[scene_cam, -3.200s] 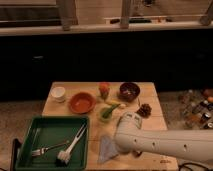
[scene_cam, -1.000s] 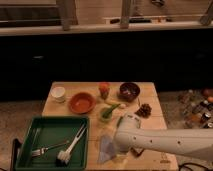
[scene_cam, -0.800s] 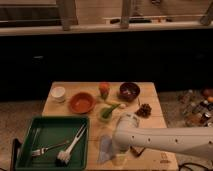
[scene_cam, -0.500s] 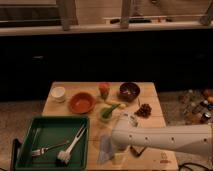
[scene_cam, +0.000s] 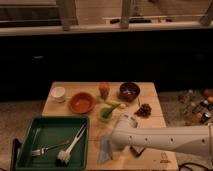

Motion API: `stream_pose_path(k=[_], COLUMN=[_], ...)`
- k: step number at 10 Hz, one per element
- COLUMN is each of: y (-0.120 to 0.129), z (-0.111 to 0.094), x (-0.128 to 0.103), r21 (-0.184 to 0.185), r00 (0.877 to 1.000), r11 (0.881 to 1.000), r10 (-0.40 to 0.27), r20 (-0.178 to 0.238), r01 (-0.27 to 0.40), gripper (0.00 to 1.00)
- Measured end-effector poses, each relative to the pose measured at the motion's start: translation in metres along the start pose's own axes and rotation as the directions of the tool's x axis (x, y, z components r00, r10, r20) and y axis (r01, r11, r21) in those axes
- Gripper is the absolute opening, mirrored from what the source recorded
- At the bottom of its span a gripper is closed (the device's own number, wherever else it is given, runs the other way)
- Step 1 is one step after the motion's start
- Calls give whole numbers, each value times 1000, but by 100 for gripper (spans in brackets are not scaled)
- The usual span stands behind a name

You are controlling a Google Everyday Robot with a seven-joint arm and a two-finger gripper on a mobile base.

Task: Wipe red bowl with towel

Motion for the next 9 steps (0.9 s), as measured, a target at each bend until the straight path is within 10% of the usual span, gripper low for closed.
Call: stream_pose_path(k=[4,9], y=[2,-3], z=[-5,-23], x=[1,-9], r21=[-5,33], r00=[1000,1000], r11=[1000,999], r10=[-2,-29], r20=[-2,-1], r01=[2,29], gripper=[3,0])
